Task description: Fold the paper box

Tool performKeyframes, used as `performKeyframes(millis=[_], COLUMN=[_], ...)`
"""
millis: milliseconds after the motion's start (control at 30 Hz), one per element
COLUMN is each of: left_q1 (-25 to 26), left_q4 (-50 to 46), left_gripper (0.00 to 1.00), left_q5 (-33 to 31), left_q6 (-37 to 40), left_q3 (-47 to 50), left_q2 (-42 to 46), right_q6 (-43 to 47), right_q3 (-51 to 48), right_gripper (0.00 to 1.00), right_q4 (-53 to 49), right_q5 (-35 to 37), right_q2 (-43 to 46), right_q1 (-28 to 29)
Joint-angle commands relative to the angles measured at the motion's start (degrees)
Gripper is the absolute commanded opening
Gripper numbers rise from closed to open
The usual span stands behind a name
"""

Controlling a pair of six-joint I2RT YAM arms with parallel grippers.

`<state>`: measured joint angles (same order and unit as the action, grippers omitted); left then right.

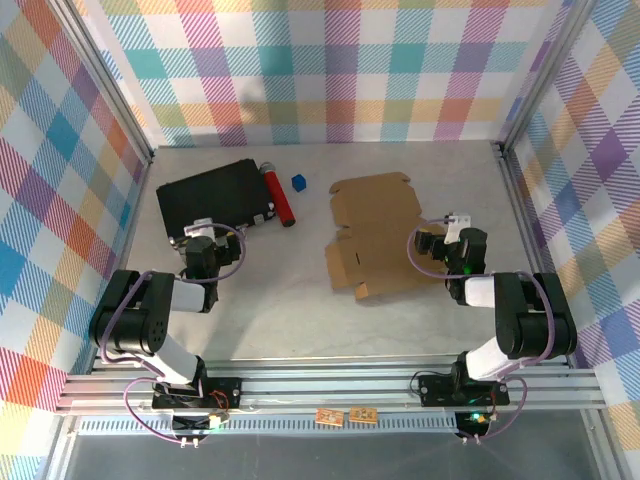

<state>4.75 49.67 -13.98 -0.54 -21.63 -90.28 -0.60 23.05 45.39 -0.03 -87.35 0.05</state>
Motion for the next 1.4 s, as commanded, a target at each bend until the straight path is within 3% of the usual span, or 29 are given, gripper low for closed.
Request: performKeyframes(millis=[0,667,700,767,867,900,967,1033,1067,1100,1133,1233,1300,1367], left_q1=[0.26,0.26,0.32,2.76,9.65,11.23,11.75,10.89,9.84,8.22,8.31,13.97,19.57,26.85], left_q4=[1.14,1.01,1.58,-4.11,-19.21,-21.37,-35.82,-71.77,-73.77,-67.96,-66.12,-69.28,-69.23,-69.00], left_gripper=[1.00,1.00,1.00,1.00,1.00,1.00,1.00,1.00,1.00,1.00,1.00,0.75,0.58,0.51], left_q5=[0.52,0.46,0.22,-5.33,-15.63,-17.32,-17.72,-18.76,-12.12,0.39,7.25,16.58,23.20,25.52], left_q6=[0.65,0.63,0.89,1.95,5.39,2.27,-16.20,-47.01,-47.74,-43.74,-42.82,-44.58,-46.22,-46.36], left_q3=[-1.11,-1.24,-0.99,-2.39,-9.81,-12.48,-22.00,-37.73,-40.77,-42.54,-45.10,-53.63,-56.44,-58.57], left_q2=[-0.05,-0.16,0.07,3.91,12.76,15.10,17.96,16.62,15.01,12.54,9.85,1.78,-3.76,-8.91], right_q6=[-0.22,-0.57,-0.61,-1.13,-7.46,-13.39,-31.93,-47.33,-48.42,-45.43,-45.90,-53.33,-56.79,-59.74], right_q3=[0.59,0.46,1.26,5.42,10.40,13.04,21.87,32.83,34.11,34.31,35.16,31.34,24.09,18.34], right_gripper=[0.99,0.99,0.99,0.99,0.99,0.99,0.99,0.99,0.99,0.99,0.92,0.69,0.62,0.64], right_q4=[1.72,1.59,-2.03,-14.53,-22.98,-28.27,-48.22,-74.89,-76.94,-76.42,-79.55,-83.83,-81.01,-80.04], right_q5=[0.12,0.77,2.69,8.88,13.87,15.83,16.87,16.04,11.95,4.72,0.43,-7.00,-13.40,-15.48], right_q2=[-0.38,0.38,2.77,8.54,18.44,21.75,24.79,24.62,24.18,23.73,22.96,23.68,26.35,29.87], right_q1=[0.38,0.38,0.71,2.18,3.15,3.20,2.13,1.77,1.54,1.25,1.52,4.12,4.76,5.31])
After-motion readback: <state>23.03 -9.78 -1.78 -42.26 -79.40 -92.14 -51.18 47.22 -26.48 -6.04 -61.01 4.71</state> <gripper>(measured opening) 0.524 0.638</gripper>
